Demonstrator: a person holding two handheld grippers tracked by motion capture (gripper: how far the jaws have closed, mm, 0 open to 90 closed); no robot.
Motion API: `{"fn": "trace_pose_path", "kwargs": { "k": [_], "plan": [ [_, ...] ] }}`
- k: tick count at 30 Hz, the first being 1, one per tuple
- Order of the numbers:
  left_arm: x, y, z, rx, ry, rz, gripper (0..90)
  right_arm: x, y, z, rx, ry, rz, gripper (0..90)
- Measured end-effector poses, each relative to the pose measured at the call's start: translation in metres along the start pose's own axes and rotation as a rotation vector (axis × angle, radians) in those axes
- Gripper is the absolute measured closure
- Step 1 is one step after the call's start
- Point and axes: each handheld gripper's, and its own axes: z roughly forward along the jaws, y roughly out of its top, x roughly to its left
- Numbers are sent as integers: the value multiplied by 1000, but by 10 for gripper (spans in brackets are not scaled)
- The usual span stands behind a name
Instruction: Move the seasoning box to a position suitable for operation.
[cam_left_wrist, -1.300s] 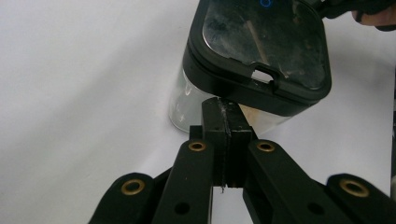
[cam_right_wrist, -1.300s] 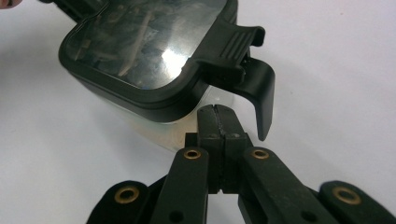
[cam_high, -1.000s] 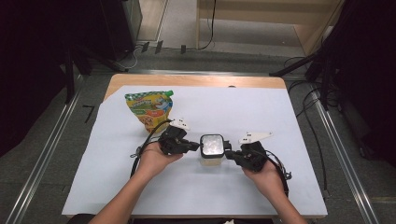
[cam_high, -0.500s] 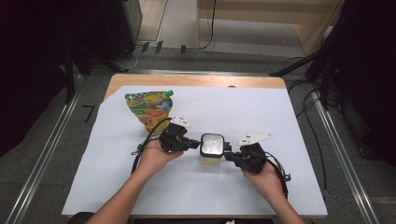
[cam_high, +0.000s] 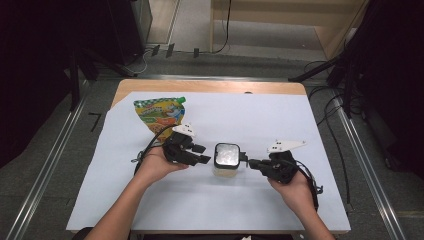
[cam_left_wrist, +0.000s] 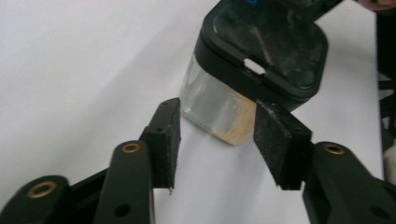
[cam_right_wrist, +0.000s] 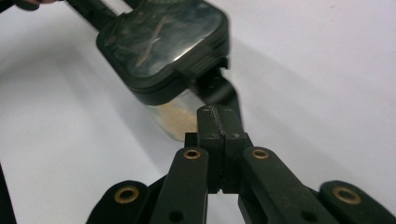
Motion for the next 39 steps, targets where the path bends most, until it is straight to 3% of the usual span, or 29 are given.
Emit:
{"fn": "trace_pose_path", "kwargs": {
  "k": [3,4,5,12,15,16,18,27,31,39],
  "plan": [
    [-2,3,1,14,-39,45,462,-5,-2,-3,-6,-8,26,900],
    [-3,6,1,33,-56,81,452,-7,-2,-2,-6,-12,28,900],
    [-6,9,0,19,-61,139,430,-8,-2,0,-6,-15,31,900],
    [-6,17,-2,-11,-96,169,337,-7,0,8,5,-21,24,900],
    [-6,21,-1,2,-157,168,280,-7,0,8,-2,-23,25,900],
    [-7,22,1,11,-164,183,239,-8,0,9,-2,-23,25,900],
    [-8,24,6,28,-141,241,168,-8,0,10,-1,-29,33,900],
    [0,26,25,44,-133,250,160,-10,1,11,1,-32,35,900],
    [-2,25,35,64,-129,277,165,-11,1,12,3,-33,33,900],
    [-4,25,42,61,-120,255,149,-11,0,13,14,-40,37,900]
  ]
}}
